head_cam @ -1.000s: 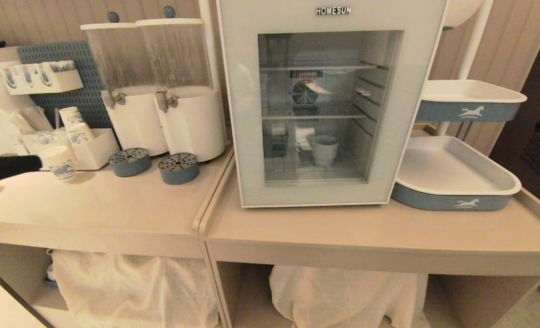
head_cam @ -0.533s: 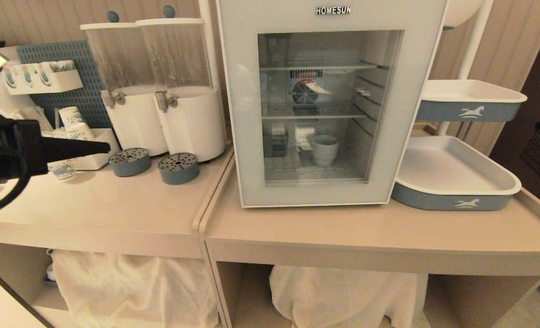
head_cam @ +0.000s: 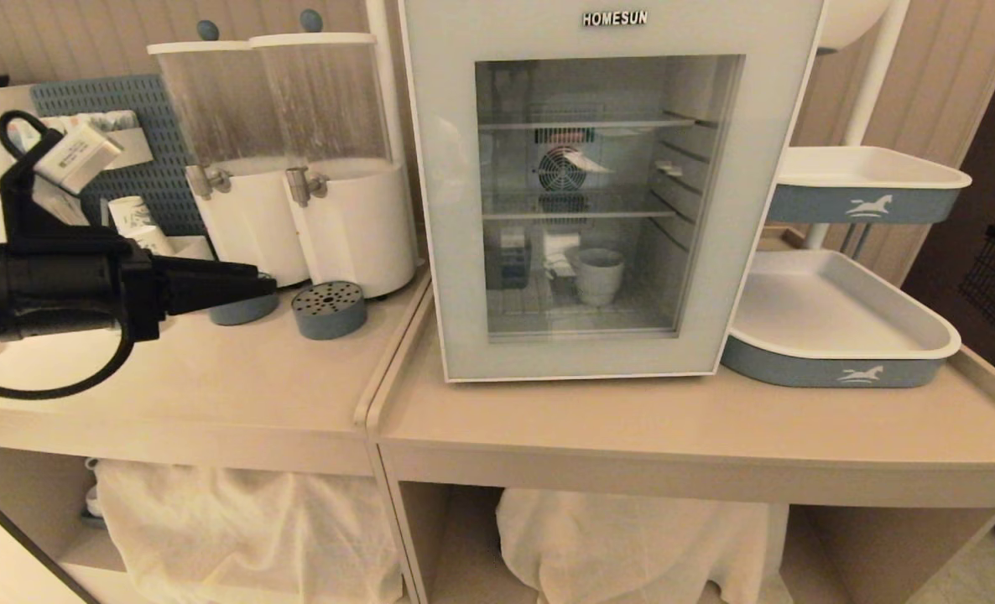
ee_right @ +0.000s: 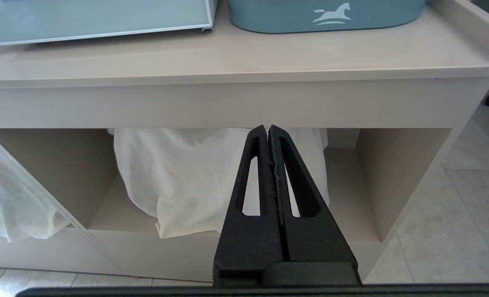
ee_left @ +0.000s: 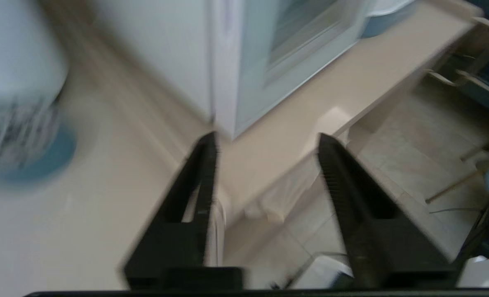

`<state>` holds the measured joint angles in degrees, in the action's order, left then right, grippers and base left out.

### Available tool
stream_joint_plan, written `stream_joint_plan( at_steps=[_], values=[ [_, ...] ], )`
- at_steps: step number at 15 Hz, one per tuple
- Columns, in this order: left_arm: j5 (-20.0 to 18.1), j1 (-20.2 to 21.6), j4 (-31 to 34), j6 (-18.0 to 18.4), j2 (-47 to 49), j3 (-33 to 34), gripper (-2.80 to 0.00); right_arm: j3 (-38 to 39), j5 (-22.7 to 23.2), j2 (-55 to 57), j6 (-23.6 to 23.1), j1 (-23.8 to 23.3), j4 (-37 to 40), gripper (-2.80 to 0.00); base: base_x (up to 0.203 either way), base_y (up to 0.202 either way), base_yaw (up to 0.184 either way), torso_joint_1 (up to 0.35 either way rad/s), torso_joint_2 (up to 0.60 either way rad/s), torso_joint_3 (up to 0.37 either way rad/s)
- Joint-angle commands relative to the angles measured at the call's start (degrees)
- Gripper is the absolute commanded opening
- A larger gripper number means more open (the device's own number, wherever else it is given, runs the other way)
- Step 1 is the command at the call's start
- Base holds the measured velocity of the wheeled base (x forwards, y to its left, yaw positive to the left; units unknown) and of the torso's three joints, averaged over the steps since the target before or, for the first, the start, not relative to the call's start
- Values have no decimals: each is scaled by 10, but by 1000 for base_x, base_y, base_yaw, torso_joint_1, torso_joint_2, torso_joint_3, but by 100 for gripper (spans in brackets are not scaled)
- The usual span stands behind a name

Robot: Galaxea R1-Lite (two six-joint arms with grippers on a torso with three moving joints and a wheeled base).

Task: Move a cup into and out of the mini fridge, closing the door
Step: Open the freezer door

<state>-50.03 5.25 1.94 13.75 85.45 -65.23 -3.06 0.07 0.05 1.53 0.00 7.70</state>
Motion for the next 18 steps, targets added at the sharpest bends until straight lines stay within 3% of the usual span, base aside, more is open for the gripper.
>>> stream_joint_plan(
  at_steps=[1,3,7,13,15,18],
  values=[
    [-41,0,-44,5,51,-3,0,0,0,1,1,0,0,-280,0,0,0,0,0,0],
    [-76,-1,-66,-38,76,-16,0,0,0,0,1,0,0,-280,0,0,0,0,0,0],
    [-203,-1,-107,-56,129,-32,0,0,0,0,1,0,0,-280,0,0,0,0,0,0],
    [-252,-11,-178,-59,217,-86,0,0,0,0,1,0,0,-280,0,0,0,0,0,0],
    [-254,-27,-202,-62,233,-95,0,1,0,0,1,0,0,-280,0,0,0,0,0,0],
    [-248,-82,-245,-74,255,-118,0,1,0,0,1,0,0,-280,0,0,0,0,0,0]
  ],
)
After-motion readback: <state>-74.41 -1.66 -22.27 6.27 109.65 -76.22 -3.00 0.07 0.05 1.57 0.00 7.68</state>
